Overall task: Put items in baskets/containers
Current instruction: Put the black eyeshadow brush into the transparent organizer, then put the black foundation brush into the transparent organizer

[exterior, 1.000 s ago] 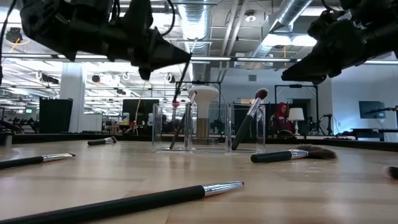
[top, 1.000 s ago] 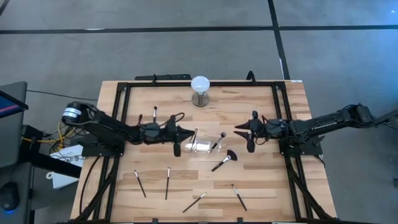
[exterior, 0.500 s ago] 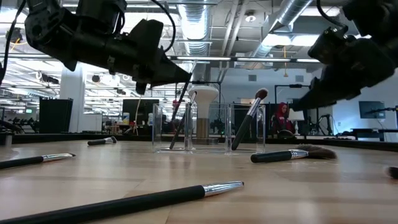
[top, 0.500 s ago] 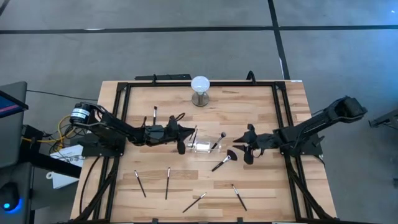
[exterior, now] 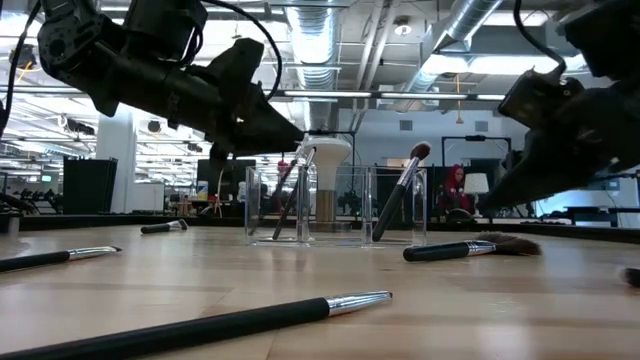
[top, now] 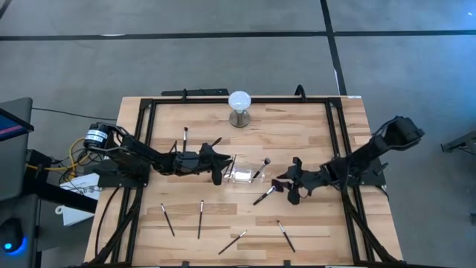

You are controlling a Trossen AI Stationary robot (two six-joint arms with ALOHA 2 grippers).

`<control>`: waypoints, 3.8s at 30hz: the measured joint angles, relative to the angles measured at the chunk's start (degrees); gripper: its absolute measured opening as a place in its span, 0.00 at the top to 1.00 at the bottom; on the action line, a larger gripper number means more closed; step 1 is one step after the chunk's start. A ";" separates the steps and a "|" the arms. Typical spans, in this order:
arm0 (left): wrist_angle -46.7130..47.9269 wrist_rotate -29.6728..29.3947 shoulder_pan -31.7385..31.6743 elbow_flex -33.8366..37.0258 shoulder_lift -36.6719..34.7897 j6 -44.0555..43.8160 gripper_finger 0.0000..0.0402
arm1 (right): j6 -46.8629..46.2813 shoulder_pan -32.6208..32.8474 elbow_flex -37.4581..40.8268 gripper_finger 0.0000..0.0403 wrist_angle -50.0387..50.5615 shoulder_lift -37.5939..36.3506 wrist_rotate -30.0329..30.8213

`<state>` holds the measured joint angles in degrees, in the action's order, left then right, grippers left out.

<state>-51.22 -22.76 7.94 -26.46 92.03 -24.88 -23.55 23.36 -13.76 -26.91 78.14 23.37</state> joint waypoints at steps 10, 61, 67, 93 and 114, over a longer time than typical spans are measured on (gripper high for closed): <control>0.08 3.55 0.15 0.00 -1.96 1.08 0.67 | 0.84 2.96 0.02 0.76 -2.34 0.51 5.53; 79.51 10.15 -41.87 -12.73 -4.81 -3.20 0.55 | 25.06 5.74 -3.32 0.76 1.18 -9.96 8.36; 79.29 8.74 -41.28 -12.90 -2.23 -2.92 0.55 | 23.57 5.74 -3.32 0.76 1.17 -9.96 8.38; 79.17 10.25 -22.86 -11.95 -20.61 4.79 0.93 | 23.77 0.77 -3.32 0.76 -15.66 -7.14 9.82; 20.36 -4.01 8.85 -8.92 -26.12 30.57 0.89 | 41.31 -6.13 -15.72 0.76 -34.23 -3.92 -9.89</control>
<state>-30.86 -26.78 16.80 -35.38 65.91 5.69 17.77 17.23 -29.47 -61.15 74.22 13.48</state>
